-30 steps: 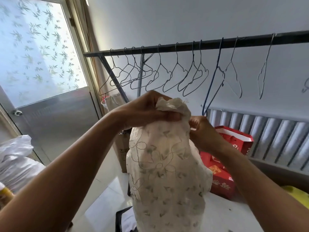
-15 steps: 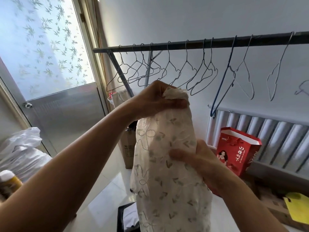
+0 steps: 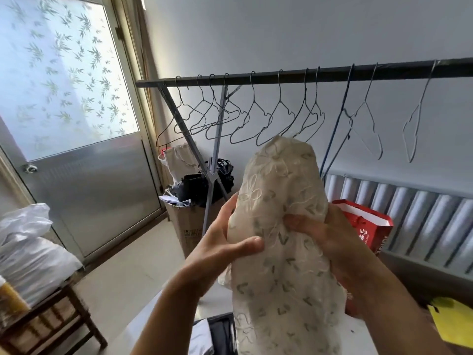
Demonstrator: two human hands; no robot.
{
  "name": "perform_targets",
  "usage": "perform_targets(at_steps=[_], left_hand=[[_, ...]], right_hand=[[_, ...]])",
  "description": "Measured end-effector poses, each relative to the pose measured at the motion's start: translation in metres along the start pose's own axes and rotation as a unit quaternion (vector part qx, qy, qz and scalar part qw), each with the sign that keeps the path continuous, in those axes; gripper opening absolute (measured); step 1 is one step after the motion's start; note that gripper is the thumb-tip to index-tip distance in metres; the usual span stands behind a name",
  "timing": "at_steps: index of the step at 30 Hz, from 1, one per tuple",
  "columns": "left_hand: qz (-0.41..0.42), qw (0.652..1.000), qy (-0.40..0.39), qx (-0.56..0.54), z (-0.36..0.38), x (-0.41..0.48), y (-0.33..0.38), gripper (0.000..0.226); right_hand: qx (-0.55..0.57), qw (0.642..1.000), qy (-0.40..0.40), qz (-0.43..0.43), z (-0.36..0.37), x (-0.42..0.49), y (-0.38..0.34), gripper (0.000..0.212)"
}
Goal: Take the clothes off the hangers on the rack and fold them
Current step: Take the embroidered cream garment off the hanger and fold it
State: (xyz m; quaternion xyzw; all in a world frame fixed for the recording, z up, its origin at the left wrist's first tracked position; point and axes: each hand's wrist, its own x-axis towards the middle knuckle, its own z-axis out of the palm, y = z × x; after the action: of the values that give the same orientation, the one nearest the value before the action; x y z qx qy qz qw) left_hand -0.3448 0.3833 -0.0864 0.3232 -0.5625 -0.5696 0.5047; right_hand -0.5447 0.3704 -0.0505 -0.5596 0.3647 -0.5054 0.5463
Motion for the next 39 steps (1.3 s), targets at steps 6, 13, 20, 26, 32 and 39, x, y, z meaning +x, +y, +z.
perform_targets(at_steps=[6, 13, 20, 26, 32, 39], left_hand=[[0.119, 0.981, 0.15, 0.008, 0.02, -0.001, -0.006, 0.076], [0.065, 0.971, 0.18, 0.146, 0.025, -0.007, -0.008, 0.044], [0.093, 0.849, 0.096, 0.512, 0.017, 0.002, 0.009, 0.043], [0.077, 0.908, 0.112, 0.397, 0.006, 0.016, 0.033, 0.021], [0.001, 0.974, 0.053, 0.219, 0.014, 0.015, 0.042, 0.029], [0.025, 0.98, 0.046, 0.193, 0.016, 0.021, 0.038, 0.028]], right_hand=[[-0.01, 0.999, 0.031, -0.019, -0.007, -0.001, 0.017, 0.094], [-0.171, 0.984, 0.0, -0.042, -0.016, -0.023, 0.037, 0.054], [-0.322, 0.934, 0.084, -0.127, -0.028, -0.018, 0.035, 0.016], [-0.278, 0.947, 0.082, -0.141, -0.036, -0.006, 0.008, 0.027], [-0.179, 0.972, 0.067, -0.14, -0.034, 0.002, -0.001, 0.04], [0.033, 0.993, -0.105, 0.048, -0.048, -0.019, 0.04, 0.072]])
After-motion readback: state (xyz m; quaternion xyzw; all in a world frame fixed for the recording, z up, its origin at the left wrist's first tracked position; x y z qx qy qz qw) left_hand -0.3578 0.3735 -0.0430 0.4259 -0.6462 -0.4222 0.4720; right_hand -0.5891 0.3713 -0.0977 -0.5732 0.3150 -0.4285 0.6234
